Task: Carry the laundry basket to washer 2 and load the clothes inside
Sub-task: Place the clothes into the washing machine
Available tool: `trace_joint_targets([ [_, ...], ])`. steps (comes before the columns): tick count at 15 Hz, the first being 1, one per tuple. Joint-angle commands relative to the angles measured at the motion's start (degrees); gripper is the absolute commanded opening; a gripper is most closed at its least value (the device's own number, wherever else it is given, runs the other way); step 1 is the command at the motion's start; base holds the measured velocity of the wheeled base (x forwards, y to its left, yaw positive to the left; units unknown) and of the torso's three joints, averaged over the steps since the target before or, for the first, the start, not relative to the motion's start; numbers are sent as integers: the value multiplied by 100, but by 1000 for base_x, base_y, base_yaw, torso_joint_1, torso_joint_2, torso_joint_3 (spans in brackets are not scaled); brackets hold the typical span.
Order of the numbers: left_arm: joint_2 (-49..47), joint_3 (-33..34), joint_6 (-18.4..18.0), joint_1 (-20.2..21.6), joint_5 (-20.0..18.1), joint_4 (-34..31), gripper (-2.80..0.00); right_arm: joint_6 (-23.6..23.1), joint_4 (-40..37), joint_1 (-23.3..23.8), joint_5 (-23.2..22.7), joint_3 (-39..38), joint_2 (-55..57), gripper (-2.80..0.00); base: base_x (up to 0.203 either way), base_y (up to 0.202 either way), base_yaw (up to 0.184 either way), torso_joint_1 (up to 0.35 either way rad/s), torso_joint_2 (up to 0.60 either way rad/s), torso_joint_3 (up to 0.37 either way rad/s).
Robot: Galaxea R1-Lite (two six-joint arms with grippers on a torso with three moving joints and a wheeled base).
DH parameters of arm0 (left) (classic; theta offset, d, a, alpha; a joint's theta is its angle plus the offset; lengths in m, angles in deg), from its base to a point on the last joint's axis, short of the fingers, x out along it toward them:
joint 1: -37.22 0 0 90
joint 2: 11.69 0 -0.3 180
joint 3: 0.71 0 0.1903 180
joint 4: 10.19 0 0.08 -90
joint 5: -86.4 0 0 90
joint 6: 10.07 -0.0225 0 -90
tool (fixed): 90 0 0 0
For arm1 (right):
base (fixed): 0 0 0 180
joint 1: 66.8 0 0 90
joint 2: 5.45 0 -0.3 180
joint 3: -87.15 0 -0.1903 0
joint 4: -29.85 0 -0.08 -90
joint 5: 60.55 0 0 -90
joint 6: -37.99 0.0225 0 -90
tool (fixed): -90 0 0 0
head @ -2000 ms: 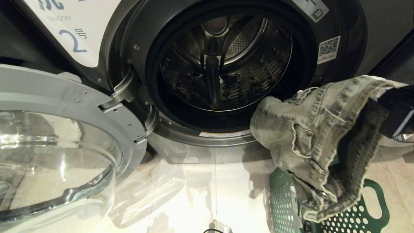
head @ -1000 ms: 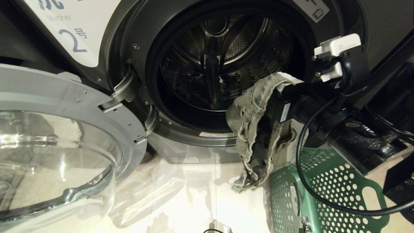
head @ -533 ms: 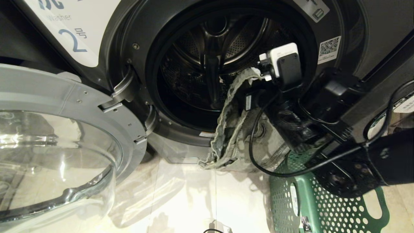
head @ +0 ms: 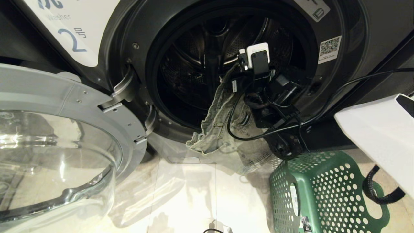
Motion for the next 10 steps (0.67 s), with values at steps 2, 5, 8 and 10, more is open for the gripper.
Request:
trace_joint_targets([
  [2, -5, -1, -1, 0, 1, 1, -280, -139, 38, 139, 16, 1011, 676, -280, 0, 0, 0, 0, 0, 0],
  [5, -9, 2, -1, 0, 1, 1, -280, -272, 11, 215, 13, 2028, 1114, -280, 0, 0, 0, 0, 0, 0],
  [8, -9, 0, -1, 0, 1, 1, -280, -449, 19, 295, -45, 2330, 1285, -280, 0, 0, 0, 0, 0, 0],
  [10, 0, 1, -1, 0, 1, 1, -280, -462, 101, 309, -45, 2355, 1254, -280, 0, 0, 0, 0, 0, 0],
])
